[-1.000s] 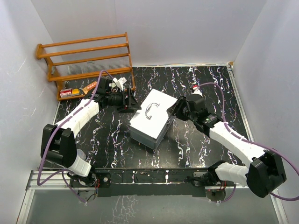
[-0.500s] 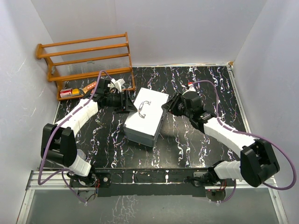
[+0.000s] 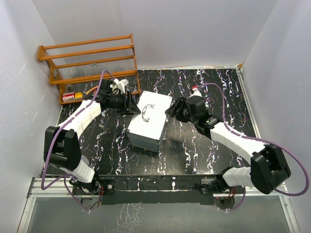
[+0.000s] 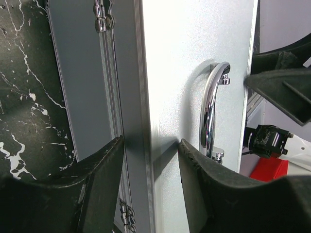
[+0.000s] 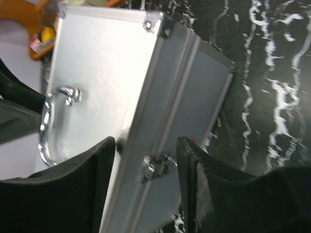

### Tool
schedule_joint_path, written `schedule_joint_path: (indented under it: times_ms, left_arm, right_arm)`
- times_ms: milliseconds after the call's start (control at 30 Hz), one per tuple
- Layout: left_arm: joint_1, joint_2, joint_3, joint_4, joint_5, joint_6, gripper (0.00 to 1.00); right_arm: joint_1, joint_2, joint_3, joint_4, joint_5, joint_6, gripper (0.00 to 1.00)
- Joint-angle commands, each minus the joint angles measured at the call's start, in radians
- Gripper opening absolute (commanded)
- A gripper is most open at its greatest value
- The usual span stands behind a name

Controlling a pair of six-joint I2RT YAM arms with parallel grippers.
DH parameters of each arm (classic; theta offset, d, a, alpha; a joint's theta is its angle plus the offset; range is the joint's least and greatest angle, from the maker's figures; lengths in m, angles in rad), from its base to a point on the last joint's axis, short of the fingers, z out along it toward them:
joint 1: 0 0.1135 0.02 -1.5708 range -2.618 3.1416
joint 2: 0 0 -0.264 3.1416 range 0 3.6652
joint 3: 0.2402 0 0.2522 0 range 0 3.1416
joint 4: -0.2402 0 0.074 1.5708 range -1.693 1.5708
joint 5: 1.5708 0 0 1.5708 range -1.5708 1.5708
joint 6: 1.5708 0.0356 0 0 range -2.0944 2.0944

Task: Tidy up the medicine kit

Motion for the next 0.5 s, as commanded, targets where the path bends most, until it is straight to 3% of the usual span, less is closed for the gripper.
schedule_joint_path:
  times_ms: [0, 267, 467]
  left_arm:
    - [-0.006, -0.007, -0.033, -0.025, -0.107, 0.070, 0.46]
    - [-0.006, -0.041, -0.105, 0.039, -0.151, 0.077, 0.45]
    - [-0.006, -0.045, -0.144, 0.071, -0.131, 0.058, 0.46]
  right_arm:
    - [0.006, -0.122, 0.049, -0.145, 0.124, -0.108, 0.56]
    - [0.010, -0.339, -0.147, -0.126, 0.159, -0.263, 0.59]
    - [0.058, -0.354, -0.263, 0.027, 0.207, -0.354, 0.57]
